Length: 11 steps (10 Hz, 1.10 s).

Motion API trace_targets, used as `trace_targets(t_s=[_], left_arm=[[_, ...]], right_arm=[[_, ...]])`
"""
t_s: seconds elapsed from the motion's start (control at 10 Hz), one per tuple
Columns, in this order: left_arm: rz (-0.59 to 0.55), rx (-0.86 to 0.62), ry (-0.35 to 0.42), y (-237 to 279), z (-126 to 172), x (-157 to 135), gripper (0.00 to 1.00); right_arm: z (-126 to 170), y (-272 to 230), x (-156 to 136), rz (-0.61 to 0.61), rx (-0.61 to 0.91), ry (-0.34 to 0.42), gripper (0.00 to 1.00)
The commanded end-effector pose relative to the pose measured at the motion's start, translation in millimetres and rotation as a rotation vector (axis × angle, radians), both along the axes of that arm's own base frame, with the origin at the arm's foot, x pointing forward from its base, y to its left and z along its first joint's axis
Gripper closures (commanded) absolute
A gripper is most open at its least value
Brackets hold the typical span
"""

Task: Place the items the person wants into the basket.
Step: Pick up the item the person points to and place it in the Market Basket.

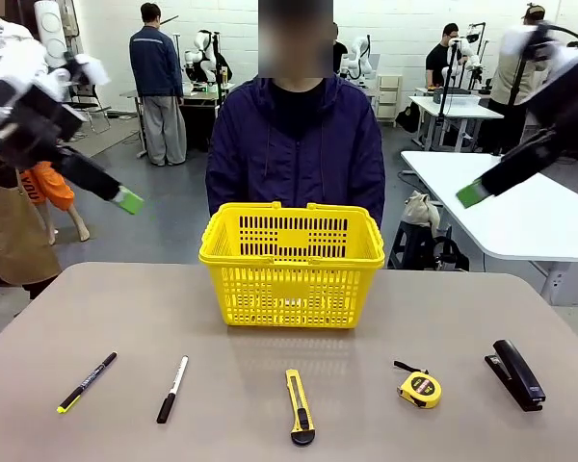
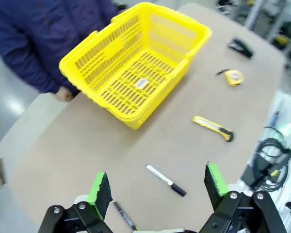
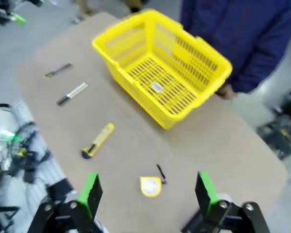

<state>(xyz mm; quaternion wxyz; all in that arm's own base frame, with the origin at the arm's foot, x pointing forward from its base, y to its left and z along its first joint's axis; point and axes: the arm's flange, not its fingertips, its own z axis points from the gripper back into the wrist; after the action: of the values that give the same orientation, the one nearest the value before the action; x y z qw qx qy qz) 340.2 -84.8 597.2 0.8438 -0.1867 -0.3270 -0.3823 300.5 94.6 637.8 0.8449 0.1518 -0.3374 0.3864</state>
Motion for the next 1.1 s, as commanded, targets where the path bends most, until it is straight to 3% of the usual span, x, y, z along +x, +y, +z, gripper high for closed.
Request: trace_targets(t_s=[0.0,0.1,0.3,0.6,1.0], left_arm=[[-0.043,-0.040,0.135,60,2,15,0.00],[-0.030,-0.056,0.136,82,5,17,0.00],[0.025,-0.082,0.057,131,14,1,0.00],[0.109,-0.131,0.009,188,22,-27,0.00],[0.040,-0.094,0.018,227,22,-65,0.00]], right_arm=[[-14,-60,4,0.142,0.160,0.097,0.00],[-23,-85,8,0.139,0.188,0.108,0.00],[-35,-135,3,0.109,0.257,0.068,0.00],[-39,-184,-30,0.082,0.285,0.008,0.00],[-33,-219,-71,0.052,0.326,-0.042,0.00]])
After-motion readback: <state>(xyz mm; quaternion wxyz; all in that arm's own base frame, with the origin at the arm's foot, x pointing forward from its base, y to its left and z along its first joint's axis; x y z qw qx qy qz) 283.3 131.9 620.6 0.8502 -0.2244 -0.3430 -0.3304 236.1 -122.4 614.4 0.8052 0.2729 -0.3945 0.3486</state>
